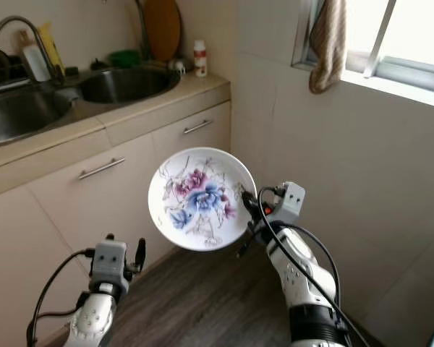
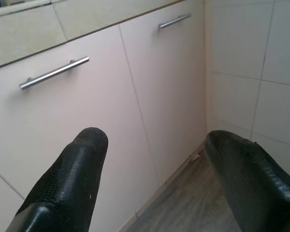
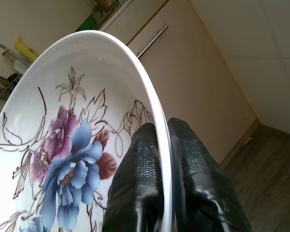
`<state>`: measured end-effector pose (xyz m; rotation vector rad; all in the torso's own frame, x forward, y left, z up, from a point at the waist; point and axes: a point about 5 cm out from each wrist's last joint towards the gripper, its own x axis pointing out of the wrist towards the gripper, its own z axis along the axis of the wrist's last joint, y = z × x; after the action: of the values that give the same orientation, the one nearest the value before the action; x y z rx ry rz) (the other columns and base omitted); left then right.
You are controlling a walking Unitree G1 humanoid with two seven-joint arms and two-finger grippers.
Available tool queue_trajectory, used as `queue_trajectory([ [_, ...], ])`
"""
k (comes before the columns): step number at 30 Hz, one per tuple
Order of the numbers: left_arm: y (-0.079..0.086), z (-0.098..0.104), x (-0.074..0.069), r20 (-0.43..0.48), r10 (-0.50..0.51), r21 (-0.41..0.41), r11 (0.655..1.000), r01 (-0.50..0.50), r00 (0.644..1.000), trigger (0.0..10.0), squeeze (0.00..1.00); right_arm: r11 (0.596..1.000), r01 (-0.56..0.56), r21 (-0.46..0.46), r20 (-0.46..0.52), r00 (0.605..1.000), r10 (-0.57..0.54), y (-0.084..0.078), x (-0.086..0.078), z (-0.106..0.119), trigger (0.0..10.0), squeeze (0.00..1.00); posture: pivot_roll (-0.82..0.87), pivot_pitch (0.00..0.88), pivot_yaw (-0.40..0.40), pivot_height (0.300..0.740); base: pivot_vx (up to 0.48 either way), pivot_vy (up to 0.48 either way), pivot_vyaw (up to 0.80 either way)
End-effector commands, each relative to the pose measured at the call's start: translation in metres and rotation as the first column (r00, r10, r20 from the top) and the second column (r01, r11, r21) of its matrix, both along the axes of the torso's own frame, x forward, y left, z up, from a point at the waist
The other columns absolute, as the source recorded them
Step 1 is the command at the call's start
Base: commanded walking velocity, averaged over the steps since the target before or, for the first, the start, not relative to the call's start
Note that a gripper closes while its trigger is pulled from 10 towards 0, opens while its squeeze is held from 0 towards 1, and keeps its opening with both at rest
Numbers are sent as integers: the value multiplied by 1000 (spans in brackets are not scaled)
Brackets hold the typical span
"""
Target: Kitchen organization
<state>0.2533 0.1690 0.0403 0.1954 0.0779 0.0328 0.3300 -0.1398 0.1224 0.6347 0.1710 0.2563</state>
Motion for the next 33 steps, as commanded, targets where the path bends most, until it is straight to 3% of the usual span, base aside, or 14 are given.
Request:
queue_trajectory([
  [1, 2, 12, 3, 68, 14, 25, 1000, -16, 998, 10000, 0, 1000, 6, -9, 59, 998, -5, 1, 3, 12, 0, 0, -43, 0, 10, 740, 0, 0, 0],
  [5, 9, 40, 16, 186, 49, 33, 998, -56, 981, 10000, 0, 999, 20, -29, 140, 990, -15, 1, 7, 32, 0, 0, -39, 0, 8, 740, 323, 0, 800],
  [12, 6, 66, 31, 270, 22, 56, 998, -39, 963, 10000, 0, 998, -7, -58, 268, 963, 22, 9, 9, 60, 0, 0, -40, 0, 9, 740, 346, 0, 800],
  [20, 1, 79, 33, 309, 18, 42, 999, -33, 951, 10000, 0, 998, -3, -62, 307, 951, 22, 12, 8, 71, 0, 0, -38, 0, 6, 740, 324, 0, 800],
  [26, 2, 82, 36, 317, 14, 57, 998, -33, 948, 10000, 0, 998, 50, -42, 390, 921, -30, 8, 11, 97, 0, 0, -38, 0, 6, 740, 317, 0, 783],
  [33, 1, 83, 36, 316, 9, 58, 998, -29, 949, 10000, 0, 998, 66, -16, 425, 903, -53, 5, 12, 112, 0, 0, -38, 0, 6, 740, 318, 0, 0],
])
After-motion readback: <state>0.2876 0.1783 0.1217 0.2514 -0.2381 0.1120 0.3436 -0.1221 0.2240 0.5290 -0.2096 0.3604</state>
